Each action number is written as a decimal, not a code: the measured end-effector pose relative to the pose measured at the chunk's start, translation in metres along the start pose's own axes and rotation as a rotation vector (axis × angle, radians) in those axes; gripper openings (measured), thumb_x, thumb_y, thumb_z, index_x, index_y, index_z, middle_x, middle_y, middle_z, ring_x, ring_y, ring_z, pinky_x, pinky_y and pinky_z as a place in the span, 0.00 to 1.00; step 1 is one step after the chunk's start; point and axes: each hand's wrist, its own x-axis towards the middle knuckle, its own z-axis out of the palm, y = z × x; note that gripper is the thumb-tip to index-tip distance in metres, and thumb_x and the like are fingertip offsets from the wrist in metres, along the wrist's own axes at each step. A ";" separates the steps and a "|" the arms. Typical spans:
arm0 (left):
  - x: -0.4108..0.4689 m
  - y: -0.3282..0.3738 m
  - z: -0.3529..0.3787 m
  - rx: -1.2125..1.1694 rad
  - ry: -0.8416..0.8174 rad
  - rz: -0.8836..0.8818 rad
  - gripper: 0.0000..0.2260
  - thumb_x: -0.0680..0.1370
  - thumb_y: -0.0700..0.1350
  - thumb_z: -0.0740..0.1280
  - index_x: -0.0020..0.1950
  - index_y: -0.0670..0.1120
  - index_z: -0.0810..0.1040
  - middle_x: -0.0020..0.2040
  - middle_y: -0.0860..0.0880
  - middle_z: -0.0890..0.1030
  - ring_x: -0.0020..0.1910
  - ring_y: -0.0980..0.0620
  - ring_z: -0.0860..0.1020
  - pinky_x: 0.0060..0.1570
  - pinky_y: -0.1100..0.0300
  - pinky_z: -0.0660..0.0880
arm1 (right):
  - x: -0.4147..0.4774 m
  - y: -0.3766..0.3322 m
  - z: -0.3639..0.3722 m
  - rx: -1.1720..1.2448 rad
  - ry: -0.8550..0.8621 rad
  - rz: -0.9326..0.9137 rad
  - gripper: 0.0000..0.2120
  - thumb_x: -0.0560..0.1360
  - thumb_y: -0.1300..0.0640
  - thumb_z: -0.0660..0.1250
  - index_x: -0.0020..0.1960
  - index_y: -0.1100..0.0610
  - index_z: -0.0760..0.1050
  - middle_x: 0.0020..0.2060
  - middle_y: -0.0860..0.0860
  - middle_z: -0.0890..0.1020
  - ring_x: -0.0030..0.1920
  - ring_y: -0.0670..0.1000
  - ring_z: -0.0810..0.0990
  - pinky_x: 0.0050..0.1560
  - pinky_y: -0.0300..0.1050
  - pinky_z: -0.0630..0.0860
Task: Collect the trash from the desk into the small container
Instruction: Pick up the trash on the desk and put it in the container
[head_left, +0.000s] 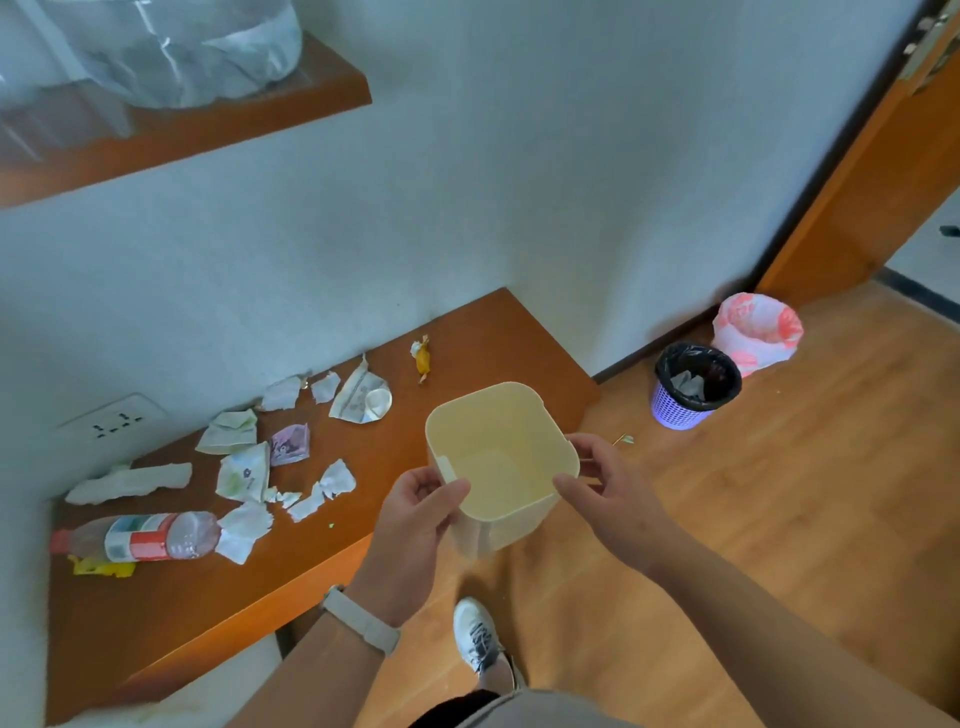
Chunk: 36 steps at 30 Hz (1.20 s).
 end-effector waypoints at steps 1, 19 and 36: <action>0.010 0.006 -0.002 -0.016 -0.008 -0.003 0.22 0.70 0.39 0.75 0.61 0.36 0.74 0.45 0.44 0.85 0.40 0.51 0.85 0.37 0.62 0.80 | 0.011 -0.004 0.002 -0.014 0.003 0.006 0.16 0.77 0.59 0.68 0.63 0.50 0.73 0.55 0.43 0.81 0.53 0.40 0.80 0.54 0.38 0.78; 0.113 0.065 -0.079 0.071 0.201 0.156 0.31 0.60 0.54 0.78 0.58 0.46 0.75 0.52 0.44 0.82 0.51 0.49 0.82 0.52 0.54 0.80 | 0.178 -0.070 0.084 -0.185 -0.247 -0.006 0.15 0.78 0.59 0.67 0.61 0.45 0.71 0.54 0.41 0.81 0.51 0.37 0.80 0.51 0.37 0.76; 0.149 0.087 -0.040 0.037 0.686 0.063 0.10 0.77 0.35 0.71 0.57 0.40 0.76 0.51 0.34 0.79 0.45 0.47 0.79 0.42 0.60 0.78 | 0.315 -0.066 0.094 -0.253 -0.794 -0.020 0.13 0.79 0.50 0.64 0.62 0.43 0.70 0.55 0.40 0.80 0.55 0.40 0.79 0.55 0.42 0.77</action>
